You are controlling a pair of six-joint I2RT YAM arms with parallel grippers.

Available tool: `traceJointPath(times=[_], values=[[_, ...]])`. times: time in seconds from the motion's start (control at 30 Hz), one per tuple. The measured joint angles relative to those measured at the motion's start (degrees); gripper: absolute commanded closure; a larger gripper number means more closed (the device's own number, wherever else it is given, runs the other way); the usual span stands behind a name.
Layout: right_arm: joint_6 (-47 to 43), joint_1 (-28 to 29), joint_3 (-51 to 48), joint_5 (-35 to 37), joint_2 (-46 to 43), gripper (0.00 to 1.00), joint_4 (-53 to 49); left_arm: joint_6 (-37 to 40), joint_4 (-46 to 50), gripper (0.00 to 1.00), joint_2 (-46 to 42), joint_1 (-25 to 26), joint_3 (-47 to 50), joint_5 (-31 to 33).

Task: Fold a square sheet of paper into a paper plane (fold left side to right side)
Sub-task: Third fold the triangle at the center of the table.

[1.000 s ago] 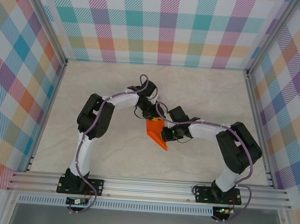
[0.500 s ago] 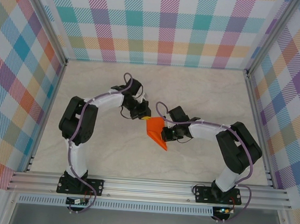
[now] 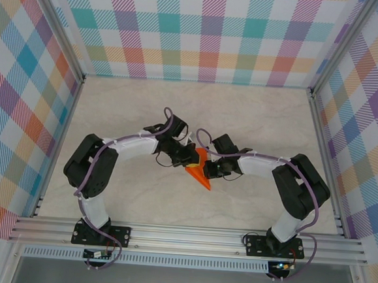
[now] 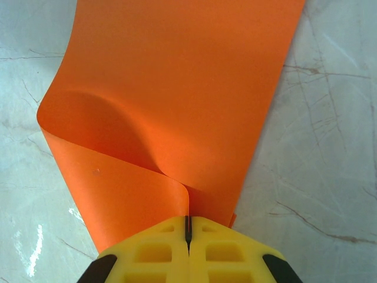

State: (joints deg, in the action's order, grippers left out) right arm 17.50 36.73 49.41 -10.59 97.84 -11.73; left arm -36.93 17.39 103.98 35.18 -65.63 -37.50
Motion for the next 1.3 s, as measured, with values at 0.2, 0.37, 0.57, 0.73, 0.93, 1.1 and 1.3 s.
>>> traceJointPath(times=[0.2, 0.37, 0.57, 0.73, 0.93, 1.1, 1.3], values=[[-0.2, 0.0, 0.2, 0.0, 0.1, 1.00, -0.4, -0.4, -0.4, 0.97, 5.6, 1.1, -1.0, 0.5], [-0.2, 0.0, 0.4, 0.0, 0.3, 1.00, -0.5, -0.4, -0.4, 0.97, 7.2, 1.3, -1.0, 2.2], [-0.3, 0.0, 0.6, 0.0, 0.4, 1.00, -0.9, -0.3, 0.0, 0.98, 7.2, 1.3, -1.0, 3.5], [-0.3, 0.0, 0.8, 0.0, 0.5, 1.00, -1.1, 0.1, 0.4, 0.98, 7.3, 1.3, -0.9, 4.2], [-0.4, 0.0, 1.0, 0.0, 0.6, 1.00, -1.3, 0.3, 0.2, 0.98, 7.3, 1.4, 0.3, 5.0], [-0.3, 0.0, 1.1, -0.2, 0.7, 1.00, -1.3, 0.3, -0.6, 0.98, 7.3, 1.3, 0.9, 5.0], [-0.3, -0.2, 1.4, -0.6, 0.7, 0.85, -1.8, 0.3, -1.0, 0.99, 7.3, 1.3, 1.2, 5.0]])
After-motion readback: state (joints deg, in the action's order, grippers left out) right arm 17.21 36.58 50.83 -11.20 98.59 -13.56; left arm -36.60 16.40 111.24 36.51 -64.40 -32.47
